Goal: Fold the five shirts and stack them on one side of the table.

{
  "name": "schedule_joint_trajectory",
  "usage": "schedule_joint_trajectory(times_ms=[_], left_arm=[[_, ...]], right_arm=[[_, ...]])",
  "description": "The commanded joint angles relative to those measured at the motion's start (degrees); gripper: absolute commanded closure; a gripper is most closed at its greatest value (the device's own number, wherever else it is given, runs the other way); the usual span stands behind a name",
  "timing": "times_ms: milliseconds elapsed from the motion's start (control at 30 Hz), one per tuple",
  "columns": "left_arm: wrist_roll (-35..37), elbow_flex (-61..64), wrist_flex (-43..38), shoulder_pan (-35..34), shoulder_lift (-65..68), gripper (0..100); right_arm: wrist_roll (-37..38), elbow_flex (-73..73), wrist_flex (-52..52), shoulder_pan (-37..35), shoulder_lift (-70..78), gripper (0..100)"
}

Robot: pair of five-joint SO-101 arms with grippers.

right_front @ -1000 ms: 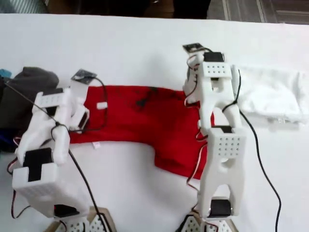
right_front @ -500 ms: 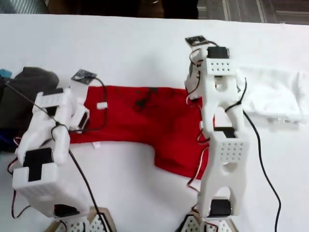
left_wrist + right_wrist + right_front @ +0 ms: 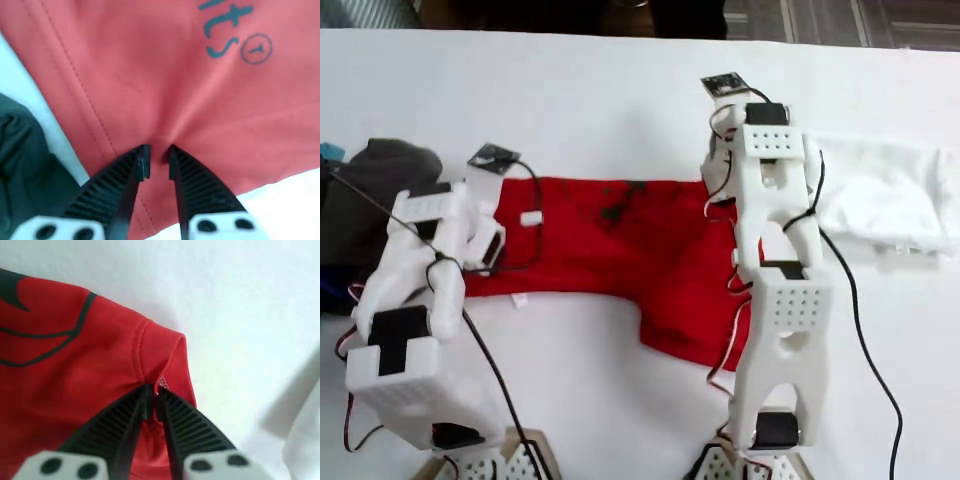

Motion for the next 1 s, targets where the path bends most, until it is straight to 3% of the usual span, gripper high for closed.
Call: schedule_joint_trajectory(times_ms=[0, 167, 333, 467, 667, 833, 967], left_arm=[[-0.09, 0.13, -1.49, -1.41, 0.35, 91], [-0.09, 0.13, -1.49, -1.41, 0.35, 91], [-0.09, 0.13, -1.49, -1.41, 0.35, 91], [-0.09, 0.13, -1.49, -1.41, 0.35, 91], [-0.09, 0.13, -1.58, -1.41, 0.35, 91], [-0.18, 0.13, -1.58, -1.32, 0.35, 91], [-0.18, 0.13, -1.58, -1.32, 0.35, 91]], right_arm=[[-0.44, -4.13, 2.51, 2.07, -5.23, 97.8], [-0.44, -7.21, 8.22, 1.89, -10.77, 94.9], [0.18, -4.92, 12.09, 0.84, -18.95, 79.0], [2.99, 2.37, 12.09, -0.13, -28.09, 82.4], [7.38, 29.45, 10.95, -4.44, -45.23, 82.6], [14.33, 56.35, 0.22, -11.38, -59.38, 82.6], [14.86, 71.21, -9.01, -13.41, -65.19, 82.6]])
